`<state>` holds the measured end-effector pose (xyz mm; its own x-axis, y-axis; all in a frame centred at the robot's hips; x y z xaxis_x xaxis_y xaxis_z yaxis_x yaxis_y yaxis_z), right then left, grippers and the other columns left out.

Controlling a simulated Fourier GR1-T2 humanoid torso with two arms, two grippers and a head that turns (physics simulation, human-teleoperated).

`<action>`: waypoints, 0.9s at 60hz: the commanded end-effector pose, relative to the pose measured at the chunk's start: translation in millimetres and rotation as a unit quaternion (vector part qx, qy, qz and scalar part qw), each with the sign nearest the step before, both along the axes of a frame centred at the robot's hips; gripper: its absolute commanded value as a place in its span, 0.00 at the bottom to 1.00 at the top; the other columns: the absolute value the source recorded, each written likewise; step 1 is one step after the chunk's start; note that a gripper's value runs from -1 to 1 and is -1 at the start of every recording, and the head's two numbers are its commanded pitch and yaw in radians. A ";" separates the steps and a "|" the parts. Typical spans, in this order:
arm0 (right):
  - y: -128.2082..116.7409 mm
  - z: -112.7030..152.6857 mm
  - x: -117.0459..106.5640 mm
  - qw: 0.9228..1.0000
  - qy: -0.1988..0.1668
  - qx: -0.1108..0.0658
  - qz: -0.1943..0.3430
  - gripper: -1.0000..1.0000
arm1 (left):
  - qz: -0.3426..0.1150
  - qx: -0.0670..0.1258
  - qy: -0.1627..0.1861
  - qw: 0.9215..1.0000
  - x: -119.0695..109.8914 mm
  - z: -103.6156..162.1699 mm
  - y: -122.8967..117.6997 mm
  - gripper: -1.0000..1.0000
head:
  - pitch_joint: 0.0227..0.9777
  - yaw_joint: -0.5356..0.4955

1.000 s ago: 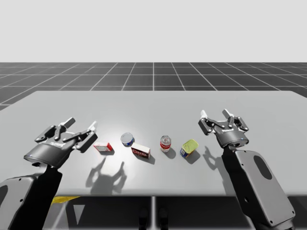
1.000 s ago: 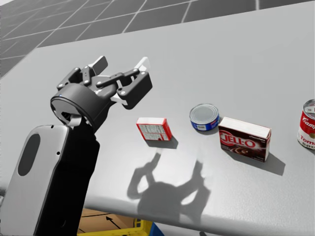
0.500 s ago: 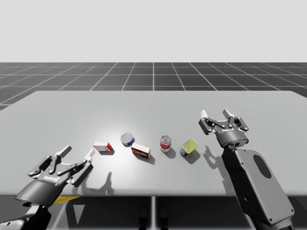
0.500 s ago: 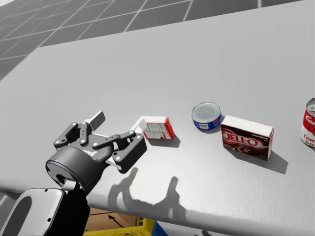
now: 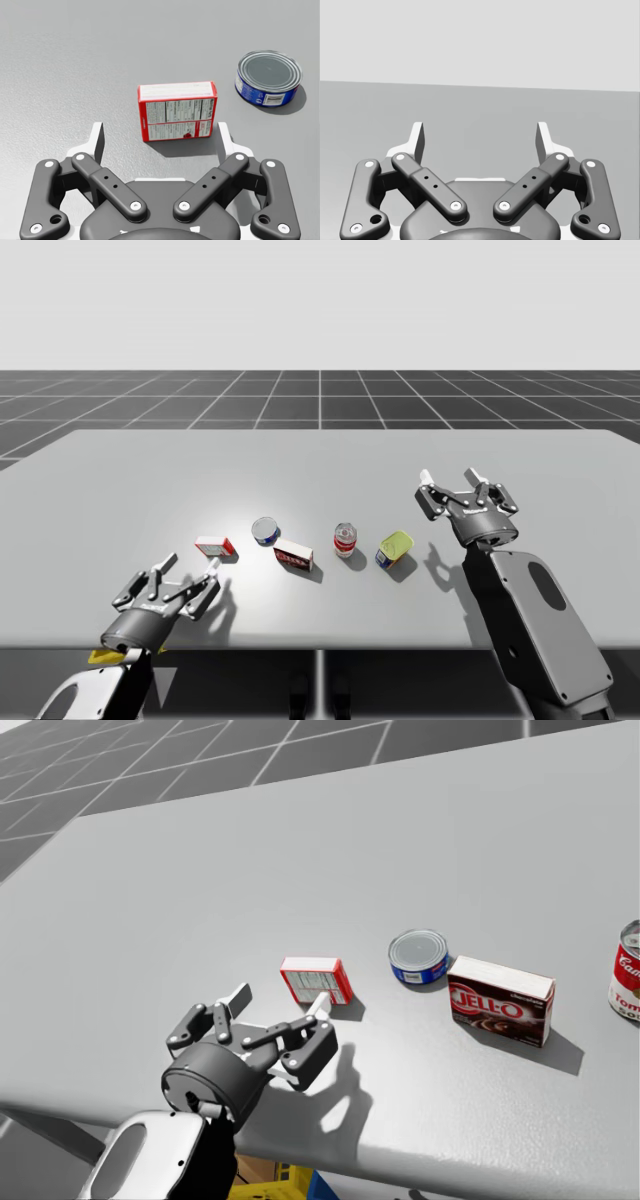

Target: Lift the gelatin box off the table.

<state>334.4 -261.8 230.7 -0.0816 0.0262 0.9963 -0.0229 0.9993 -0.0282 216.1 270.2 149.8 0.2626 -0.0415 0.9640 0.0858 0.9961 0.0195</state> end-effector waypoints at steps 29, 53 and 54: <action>-1.8 0.4 0.8 1.000 0.002 0.003 0.002 0.00 | 0.009 -0.031 0.031 0.999 55.6 -12.8 -15.8 0.00 | 0.85 0.91; -3.0 0.8 0.8 1.000 0.002 0.003 0.002 0.00 | 0.013 -0.013 0.034 0.999 56.7 -23.6 -21.4 1.00 | 0.85 0.91; -3.0 0.8 0.8 1.000 0.002 0.003 0.002 0.00 | 0.013 -0.013 0.034 0.999 56.6 -23.7 -21.5 1.00 | 0.85 0.91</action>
<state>335.0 -264.3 231.3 -0.0780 0.0198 0.9968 -0.0275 0.9994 -0.0220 275.8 251.3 136.2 0.3042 0.0127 0.9525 -0.0068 0.9999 -0.0112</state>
